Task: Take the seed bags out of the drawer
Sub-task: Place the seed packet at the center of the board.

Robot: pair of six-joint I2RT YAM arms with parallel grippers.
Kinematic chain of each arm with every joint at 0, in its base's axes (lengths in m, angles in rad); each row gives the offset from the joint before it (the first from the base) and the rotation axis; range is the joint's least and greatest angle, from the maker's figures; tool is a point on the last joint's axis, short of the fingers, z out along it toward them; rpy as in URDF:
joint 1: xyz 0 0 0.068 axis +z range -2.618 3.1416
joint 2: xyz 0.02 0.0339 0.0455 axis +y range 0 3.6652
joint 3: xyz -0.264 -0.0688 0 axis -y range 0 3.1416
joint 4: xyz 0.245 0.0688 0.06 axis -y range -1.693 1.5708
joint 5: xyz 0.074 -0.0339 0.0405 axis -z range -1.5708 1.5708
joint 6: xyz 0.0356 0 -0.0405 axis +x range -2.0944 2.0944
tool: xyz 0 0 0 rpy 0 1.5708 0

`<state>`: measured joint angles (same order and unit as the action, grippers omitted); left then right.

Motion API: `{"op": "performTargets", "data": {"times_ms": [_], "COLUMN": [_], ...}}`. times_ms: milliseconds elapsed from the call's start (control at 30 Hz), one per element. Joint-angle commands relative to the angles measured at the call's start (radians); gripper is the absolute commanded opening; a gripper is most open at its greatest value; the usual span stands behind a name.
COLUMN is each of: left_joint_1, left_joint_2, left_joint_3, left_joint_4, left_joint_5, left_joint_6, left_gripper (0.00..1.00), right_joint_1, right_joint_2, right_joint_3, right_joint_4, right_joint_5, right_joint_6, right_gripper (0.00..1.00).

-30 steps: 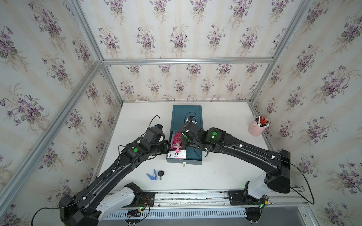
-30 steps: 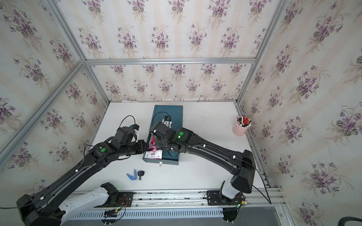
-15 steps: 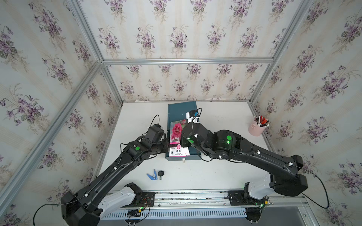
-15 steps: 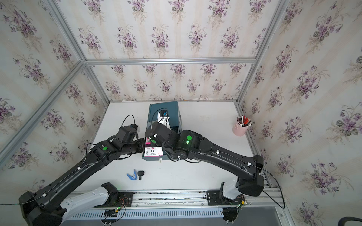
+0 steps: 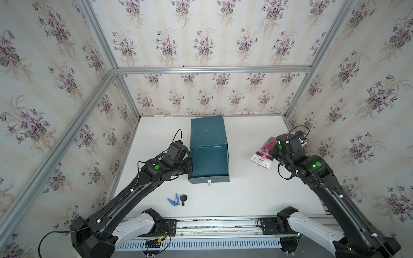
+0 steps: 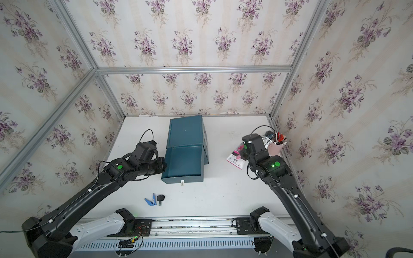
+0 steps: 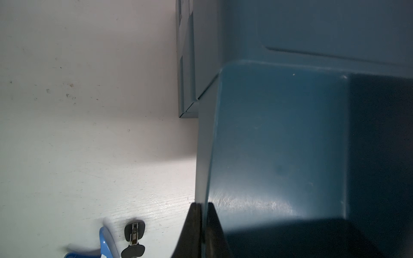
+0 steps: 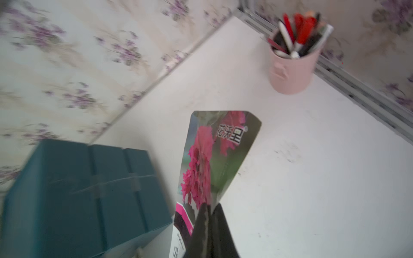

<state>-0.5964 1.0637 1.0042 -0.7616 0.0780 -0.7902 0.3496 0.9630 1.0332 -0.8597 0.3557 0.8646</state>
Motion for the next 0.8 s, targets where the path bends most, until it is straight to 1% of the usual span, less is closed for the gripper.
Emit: {"op": "performTargets", "data": {"times_ms": [0, 67, 200, 233, 333, 367, 400, 433, 500, 567, 633, 667, 700, 767], "left_joint_1": [-0.003, -0.006, -0.012, -0.017, -0.025, -0.028, -0.029, -0.032, -0.035, -0.040, -0.040, -0.040, -0.040, -0.040], "left_joint_2": [0.001, -0.001, -0.002, -0.001, 0.004, 0.007, 0.009, 0.013, 0.020, 0.027, 0.033, 0.037, 0.041, 0.047], "left_joint_3": [0.021, 0.030, 0.029, 0.027, 0.019, 0.018, 0.015, 0.015, 0.013, 0.012, 0.011, 0.013, 0.017, 0.020], "left_joint_4": [-0.007, -0.023, -0.025, -0.024, -0.013, -0.008, -0.003, 0.003, 0.013, 0.021, 0.031, 0.036, 0.036, 0.041], "left_joint_5": [-0.026, -0.045, -0.050, -0.052, -0.057, -0.055, -0.054, -0.051, -0.046, -0.046, -0.044, -0.041, -0.043, -0.043], "left_joint_6": [-0.003, -0.001, -0.012, -0.017, -0.026, -0.029, -0.031, -0.034, -0.036, -0.038, -0.039, -0.039, -0.041, -0.042], "left_gripper": [0.01, 0.01, 0.01, 0.01, 0.01, 0.01, 0.01, 0.01, 0.03, 0.04, 0.06, 0.10, 0.13, 0.23], "right_joint_1": [-0.100, -0.106, -0.131, -0.138, -0.141, -0.140, -0.141, -0.140, -0.139, -0.114, -0.037, 0.032, 0.110, 0.345], "right_joint_2": [-0.007, -0.004, 0.024, 0.035, 0.053, 0.054, 0.054, 0.050, 0.032, -0.002, -0.029, -0.040, -0.049, -0.072], "right_joint_3": [-0.185, -0.284, -0.372, -0.383, -0.390, -0.387, -0.381, -0.371, -0.344, -0.303, -0.250, -0.220, -0.196, -0.153], "right_joint_4": [0.116, 0.171, 0.232, 0.241, 0.244, 0.235, 0.224, 0.208, 0.175, 0.135, 0.086, 0.064, 0.051, 0.051], "right_joint_5": [-0.282, -0.286, -0.270, -0.274, -0.247, -0.233, -0.220, -0.208, -0.187, -0.168, -0.126, -0.101, -0.076, -0.016], "right_joint_6": [-0.077, -0.073, -0.082, -0.089, -0.095, -0.094, -0.092, -0.092, -0.105, -0.125, -0.125, -0.117, -0.105, -0.068], "right_gripper": [0.00, 0.00, 0.00, 0.07, 0.46, 0.58, 0.67, 0.73, 0.76, 0.76, 0.75, 0.75, 0.75, 0.75]}}
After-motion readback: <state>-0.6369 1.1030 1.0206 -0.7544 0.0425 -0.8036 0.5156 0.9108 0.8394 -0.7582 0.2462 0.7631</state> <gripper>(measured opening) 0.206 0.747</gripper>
